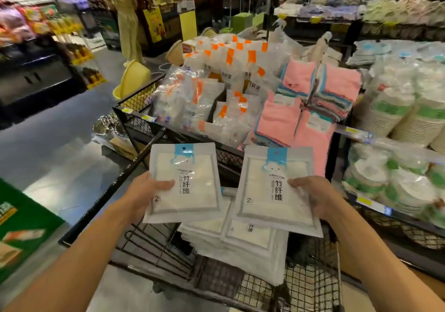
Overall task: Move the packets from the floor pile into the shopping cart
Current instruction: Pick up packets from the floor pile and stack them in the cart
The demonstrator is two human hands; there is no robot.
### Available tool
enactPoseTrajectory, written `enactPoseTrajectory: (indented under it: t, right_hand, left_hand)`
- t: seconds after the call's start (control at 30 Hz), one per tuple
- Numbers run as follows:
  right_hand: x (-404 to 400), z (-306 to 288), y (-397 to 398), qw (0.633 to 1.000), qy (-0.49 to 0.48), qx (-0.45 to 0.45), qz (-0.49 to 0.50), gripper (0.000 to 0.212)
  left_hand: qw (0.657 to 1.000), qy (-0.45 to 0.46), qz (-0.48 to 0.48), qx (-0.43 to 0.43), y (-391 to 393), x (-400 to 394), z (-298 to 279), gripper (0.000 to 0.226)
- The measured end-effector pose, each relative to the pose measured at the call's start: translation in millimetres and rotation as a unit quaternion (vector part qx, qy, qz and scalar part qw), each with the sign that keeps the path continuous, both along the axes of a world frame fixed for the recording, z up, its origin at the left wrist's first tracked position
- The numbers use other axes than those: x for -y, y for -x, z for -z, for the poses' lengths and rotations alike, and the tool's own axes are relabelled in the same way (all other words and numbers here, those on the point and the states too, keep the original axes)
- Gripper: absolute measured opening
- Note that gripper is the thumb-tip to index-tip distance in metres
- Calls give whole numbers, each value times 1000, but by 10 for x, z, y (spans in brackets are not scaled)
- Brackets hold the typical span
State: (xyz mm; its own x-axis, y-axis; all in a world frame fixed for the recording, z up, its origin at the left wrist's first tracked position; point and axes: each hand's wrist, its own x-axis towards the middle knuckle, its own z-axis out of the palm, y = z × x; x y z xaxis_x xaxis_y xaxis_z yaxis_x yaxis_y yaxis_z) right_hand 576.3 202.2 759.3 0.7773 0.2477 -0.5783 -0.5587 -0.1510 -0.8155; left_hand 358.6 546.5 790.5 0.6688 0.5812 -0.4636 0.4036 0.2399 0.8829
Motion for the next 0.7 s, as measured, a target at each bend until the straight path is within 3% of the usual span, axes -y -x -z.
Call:
enactPoseTrajectory:
  t: [0.13,0.3,0.47,0.7]
  right_hand:
    - [-68,241,-117,1000,4,-14,12,28]
    - [-217,524,-175,999,16,-25,45,34]
    - [-365,823,-147,994,53,-23,88,36]
    - [-553,1514,-41,988,112,-56,88,35]
  left_hand:
    - [999,21,33,-18,-350,-178,250,51]
    - [994,47,97,-34,-825,-398,673,39]
    - [983,78,148,-70,-1167,-606,1215,45]
    - [972,28,184,-140,-1322,-794,2093,33]
